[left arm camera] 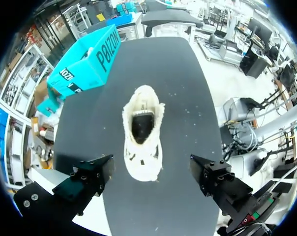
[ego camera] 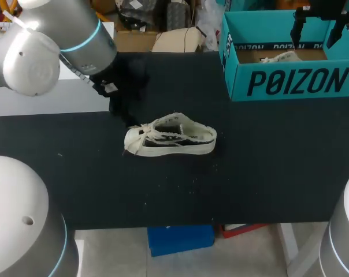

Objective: Take the shoe out of the shoebox, open the shoe tongue, remove and reinsert the insole, then place the shoe into the shoebox

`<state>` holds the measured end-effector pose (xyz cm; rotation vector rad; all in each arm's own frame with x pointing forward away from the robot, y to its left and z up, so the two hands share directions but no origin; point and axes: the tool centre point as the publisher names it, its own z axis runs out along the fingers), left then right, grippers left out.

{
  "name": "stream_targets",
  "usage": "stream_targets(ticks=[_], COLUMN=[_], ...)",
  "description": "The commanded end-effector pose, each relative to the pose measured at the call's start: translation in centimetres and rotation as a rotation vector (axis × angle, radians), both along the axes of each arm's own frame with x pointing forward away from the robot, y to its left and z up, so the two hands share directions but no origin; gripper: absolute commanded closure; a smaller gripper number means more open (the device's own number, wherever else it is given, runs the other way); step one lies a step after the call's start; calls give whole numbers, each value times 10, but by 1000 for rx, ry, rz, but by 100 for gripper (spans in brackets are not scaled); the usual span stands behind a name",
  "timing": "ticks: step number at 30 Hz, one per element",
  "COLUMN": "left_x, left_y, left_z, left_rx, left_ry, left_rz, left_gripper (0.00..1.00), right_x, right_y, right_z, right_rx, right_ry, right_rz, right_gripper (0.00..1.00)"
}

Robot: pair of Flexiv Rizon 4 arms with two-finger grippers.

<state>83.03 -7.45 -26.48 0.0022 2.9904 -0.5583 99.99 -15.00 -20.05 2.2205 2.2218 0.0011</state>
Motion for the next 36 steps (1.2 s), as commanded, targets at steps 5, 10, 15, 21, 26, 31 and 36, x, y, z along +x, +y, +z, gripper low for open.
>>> stream_targets(ticks=[5,10,15,21,26,31,36], left_x=[-13,-13,-13,-13,-13,-13,-13], left_y=[47,47,47,47,47,47,47], left_z=[-3,-3,-3,-3,-3,-3,-3], left_rx=[-157,-157,-157,-157,-157,-157,-157], left_ry=[34,34,34,34,34,34,34], left_rz=[-29,-29,-29,-29,-29,-29,-29], left_gripper=[0,0,0,0,0,0,0], right_x=[0,0,0,0,-11,-68,-68], right_y=[0,0,0,0,53,97,97], right_z=[0,0,0,0,-3,-9,-9], right_rx=[0,0,0,0,-63,-106,-106], right_ry=[0,0,0,0,-76,-203,-203], right_rz=[0,0,0,0,696,1239,1239], right_gripper=[0,0,0,0,0,0,0])
